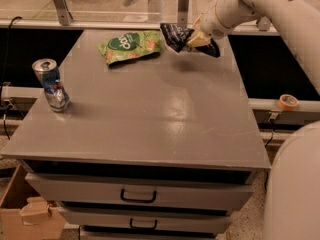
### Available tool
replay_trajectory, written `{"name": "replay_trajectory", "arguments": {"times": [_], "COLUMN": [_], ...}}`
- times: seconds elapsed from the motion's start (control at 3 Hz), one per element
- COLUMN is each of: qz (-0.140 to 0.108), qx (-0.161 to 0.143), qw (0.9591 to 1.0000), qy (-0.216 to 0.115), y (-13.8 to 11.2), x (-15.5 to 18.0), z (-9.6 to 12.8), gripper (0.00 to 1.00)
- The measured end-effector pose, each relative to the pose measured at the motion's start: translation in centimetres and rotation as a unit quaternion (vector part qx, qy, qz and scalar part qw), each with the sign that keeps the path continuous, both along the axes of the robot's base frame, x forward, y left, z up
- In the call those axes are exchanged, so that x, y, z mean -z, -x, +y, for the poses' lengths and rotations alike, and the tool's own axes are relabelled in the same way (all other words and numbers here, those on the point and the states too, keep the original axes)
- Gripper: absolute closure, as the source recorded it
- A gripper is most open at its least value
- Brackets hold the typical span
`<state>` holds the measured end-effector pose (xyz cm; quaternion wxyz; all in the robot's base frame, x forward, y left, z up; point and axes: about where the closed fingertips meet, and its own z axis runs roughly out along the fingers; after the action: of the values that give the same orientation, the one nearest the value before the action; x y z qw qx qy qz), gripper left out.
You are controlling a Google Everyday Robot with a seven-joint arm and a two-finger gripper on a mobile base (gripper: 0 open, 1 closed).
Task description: Move blue chip bag near green rice chip bag
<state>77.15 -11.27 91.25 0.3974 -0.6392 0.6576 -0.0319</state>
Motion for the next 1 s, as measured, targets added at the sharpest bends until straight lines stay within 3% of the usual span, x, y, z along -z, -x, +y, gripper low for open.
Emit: {"name": "replay_trajectory", "arguments": {"times": [0.33, 0.67, 1.0], "qz": [0.012, 0.025, 0.032], "qx": [0.007, 0.007, 0.006], "qw": [0.9999, 0.9996, 0.999], "qy": [-0.003, -0.01, -0.032], "y": [-0.3, 0.0, 0.9], "x": [1.1, 1.6, 0.9], "z": [0.4, 1.4, 2.3], "gripper": [0.12, 0.0, 0.0]}}
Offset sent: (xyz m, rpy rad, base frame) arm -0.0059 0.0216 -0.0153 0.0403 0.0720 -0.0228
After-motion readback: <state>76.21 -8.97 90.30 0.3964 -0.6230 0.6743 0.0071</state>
